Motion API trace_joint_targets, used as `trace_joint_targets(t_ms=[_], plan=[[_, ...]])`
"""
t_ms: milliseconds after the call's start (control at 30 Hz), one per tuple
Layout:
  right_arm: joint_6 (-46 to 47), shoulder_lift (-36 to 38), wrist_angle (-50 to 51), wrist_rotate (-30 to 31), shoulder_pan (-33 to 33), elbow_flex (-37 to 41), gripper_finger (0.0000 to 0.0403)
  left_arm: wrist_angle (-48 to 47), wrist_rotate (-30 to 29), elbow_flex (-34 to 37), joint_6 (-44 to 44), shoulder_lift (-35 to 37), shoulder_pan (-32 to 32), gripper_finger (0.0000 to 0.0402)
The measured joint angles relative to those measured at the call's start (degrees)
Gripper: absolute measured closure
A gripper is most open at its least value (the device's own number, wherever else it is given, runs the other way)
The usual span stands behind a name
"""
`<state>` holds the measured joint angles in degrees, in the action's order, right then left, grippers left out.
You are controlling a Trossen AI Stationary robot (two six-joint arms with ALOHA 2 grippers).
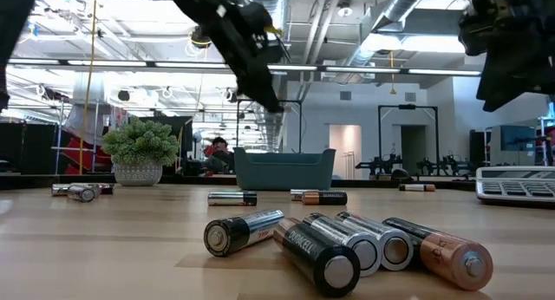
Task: Sort batteries
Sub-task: Put the black battery into the blue bin
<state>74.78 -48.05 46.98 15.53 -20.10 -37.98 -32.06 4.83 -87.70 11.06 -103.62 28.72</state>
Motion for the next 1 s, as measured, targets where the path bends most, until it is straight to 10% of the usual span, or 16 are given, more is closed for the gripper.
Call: trace_joint_targets(t_ms=[500, 1000], plan=[[11.29, 0.00, -0.11, 0.15, 0.00, 0.00, 0.0280, -13.96, 0.20, -19.63, 10.26, -26.65, 1.67, 0.0362], [11.83, 0.00, 0.63, 1.77, 0.00, -0.02, 0.0280, -13.70, -0.29, -20.29, 8.26, -28.21, 1.49, 0.0271]])
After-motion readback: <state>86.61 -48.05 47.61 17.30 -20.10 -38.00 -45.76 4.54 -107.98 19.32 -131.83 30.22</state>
